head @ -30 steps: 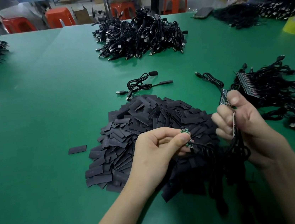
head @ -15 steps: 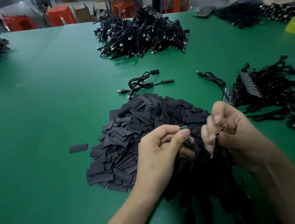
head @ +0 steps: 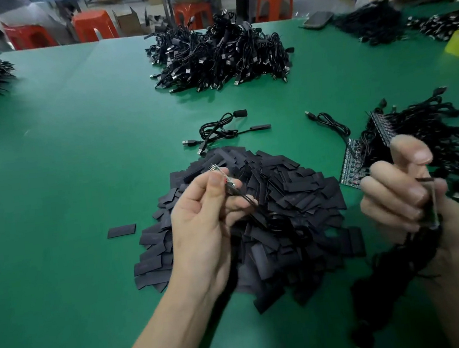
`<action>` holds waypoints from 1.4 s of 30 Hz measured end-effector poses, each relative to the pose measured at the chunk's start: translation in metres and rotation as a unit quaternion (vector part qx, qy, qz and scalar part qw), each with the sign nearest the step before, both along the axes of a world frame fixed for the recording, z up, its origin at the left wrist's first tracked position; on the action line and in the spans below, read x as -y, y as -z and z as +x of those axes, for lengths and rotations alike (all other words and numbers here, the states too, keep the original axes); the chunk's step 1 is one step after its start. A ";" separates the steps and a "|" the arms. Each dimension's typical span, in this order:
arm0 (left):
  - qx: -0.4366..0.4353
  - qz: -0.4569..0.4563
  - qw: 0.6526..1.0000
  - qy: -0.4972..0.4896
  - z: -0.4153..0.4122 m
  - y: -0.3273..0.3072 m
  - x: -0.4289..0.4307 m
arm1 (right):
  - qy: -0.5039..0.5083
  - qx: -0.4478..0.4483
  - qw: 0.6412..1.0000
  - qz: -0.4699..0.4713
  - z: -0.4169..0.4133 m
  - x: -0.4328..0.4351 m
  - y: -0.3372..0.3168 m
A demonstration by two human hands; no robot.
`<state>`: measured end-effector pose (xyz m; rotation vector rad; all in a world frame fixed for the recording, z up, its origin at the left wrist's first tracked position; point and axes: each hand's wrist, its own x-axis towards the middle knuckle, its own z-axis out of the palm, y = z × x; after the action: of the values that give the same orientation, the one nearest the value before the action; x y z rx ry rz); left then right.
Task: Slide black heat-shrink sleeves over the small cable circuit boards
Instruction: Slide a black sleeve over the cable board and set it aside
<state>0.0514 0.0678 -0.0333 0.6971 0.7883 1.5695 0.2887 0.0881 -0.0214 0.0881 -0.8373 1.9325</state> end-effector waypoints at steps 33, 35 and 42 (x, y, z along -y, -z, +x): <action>-0.331 0.122 0.935 -0.026 -0.009 0.007 -0.003 | 0.216 0.520 0.823 0.080 -0.081 0.027 0.018; -0.324 0.113 0.939 -0.012 -0.008 0.010 -0.003 | 0.199 0.485 0.850 0.041 -0.083 0.027 0.019; -0.529 0.194 0.824 0.059 -0.023 0.017 -0.011 | 0.164 0.268 0.942 -0.120 -0.078 0.023 0.007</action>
<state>0.0286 0.0790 -0.0506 1.9673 1.1776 1.1433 0.2111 0.0648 -0.0284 -0.7123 -0.8866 1.7381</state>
